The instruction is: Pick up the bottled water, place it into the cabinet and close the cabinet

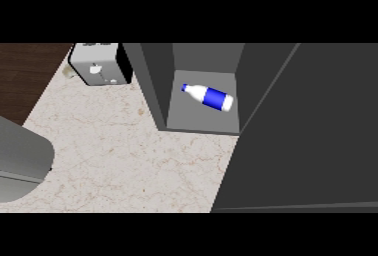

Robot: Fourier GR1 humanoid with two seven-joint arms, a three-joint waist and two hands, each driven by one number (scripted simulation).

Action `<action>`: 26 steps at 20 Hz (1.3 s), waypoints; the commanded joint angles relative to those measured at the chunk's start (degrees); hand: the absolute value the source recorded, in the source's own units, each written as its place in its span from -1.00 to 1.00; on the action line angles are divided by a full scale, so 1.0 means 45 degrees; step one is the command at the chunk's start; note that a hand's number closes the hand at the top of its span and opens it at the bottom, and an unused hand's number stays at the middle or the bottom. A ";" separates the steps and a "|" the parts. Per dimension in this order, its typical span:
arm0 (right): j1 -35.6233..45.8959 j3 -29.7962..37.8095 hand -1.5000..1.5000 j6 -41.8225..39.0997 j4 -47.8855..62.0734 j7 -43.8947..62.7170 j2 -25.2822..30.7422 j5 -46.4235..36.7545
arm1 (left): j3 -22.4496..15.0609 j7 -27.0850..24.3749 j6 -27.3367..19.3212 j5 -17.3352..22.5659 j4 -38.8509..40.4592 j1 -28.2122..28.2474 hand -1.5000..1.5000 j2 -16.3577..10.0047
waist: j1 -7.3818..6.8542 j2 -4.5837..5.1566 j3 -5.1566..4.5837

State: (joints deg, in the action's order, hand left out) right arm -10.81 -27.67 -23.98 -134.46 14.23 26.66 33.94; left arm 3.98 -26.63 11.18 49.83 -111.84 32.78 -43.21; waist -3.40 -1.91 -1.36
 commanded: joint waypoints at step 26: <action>1.3626 -0.1111 1.00 0.4325 0.7014 0.5597 -0.5887 0.2759 | 0.3228 -0.0470 0.3766 0.2019 0.1320 0.1443 -1.00 -0.0973 | -0.0417 0.0450 0.0265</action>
State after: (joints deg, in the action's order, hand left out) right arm 39.37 -34.68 -7.06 -111.59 38.87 2.60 41.65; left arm 15.38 -28.76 25.75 56.66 -106.24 37.73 -47.13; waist -6.36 0.03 -0.43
